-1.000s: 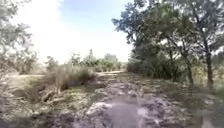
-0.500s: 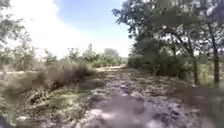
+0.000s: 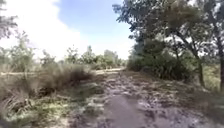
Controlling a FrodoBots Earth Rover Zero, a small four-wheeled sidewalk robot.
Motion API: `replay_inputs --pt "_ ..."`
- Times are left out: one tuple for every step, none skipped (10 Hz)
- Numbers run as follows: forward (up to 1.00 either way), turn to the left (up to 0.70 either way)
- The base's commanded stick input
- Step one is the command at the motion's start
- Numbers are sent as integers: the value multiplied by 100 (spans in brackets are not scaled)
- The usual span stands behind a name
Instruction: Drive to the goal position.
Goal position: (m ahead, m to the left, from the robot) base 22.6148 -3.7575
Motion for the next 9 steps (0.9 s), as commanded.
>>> replay_inputs --pt "70 -35" --pt "70 -35" --pt "70 -35" --pt "70 0" --pt "70 0" --pt "70 0" --pt "70 0" --pt "70 0" --pt "70 0"
